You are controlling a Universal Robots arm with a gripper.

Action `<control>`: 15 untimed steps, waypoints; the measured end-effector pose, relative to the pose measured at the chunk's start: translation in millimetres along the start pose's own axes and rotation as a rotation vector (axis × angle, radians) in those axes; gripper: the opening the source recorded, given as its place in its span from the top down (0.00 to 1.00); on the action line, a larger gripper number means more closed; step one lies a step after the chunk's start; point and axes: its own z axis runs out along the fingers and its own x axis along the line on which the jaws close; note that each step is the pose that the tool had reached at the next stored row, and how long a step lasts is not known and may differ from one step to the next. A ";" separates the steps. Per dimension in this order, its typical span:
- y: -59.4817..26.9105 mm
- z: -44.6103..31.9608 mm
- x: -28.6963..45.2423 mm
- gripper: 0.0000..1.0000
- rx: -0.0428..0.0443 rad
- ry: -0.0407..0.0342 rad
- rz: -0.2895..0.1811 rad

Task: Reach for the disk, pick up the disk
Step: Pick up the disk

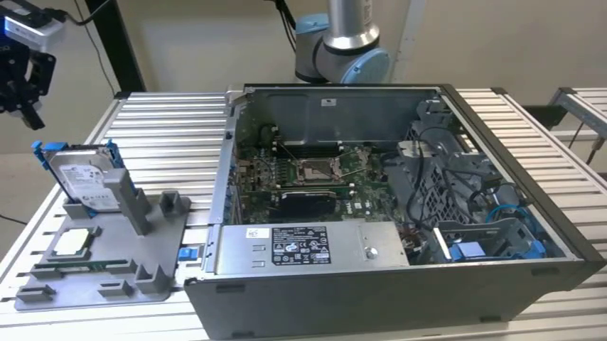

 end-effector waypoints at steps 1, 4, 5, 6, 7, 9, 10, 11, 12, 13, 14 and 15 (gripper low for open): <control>0.0 0.0 0.0 1.00 0.0025 -0.0011 -0.016; 0.0 0.1 0.0 1.00 0.0138 -0.0073 -0.065; 0.0 0.1 0.0 1.00 0.0184 -0.0099 -0.081; 0.0 0.0 0.0 1.00 0.0227 -0.0122 -0.096; 0.0 0.1 0.0 1.00 0.0272 -0.0148 -0.111; -0.1 0.1 0.0 1.00 0.0309 -0.0166 -0.147; -0.1 0.1 0.0 1.00 0.0318 -0.0169 -0.165; 0.0 0.2 0.0 1.00 0.0324 -0.0170 -0.183; 0.0 0.1 0.0 1.00 0.0328 -0.0170 -0.201; 0.0 0.1 0.0 1.00 0.0333 -0.0171 -0.219; 0.0 0.1 0.0 1.00 0.0338 -0.0171 -0.237; 0.0 0.1 0.0 1.00 0.0343 -0.0173 -0.256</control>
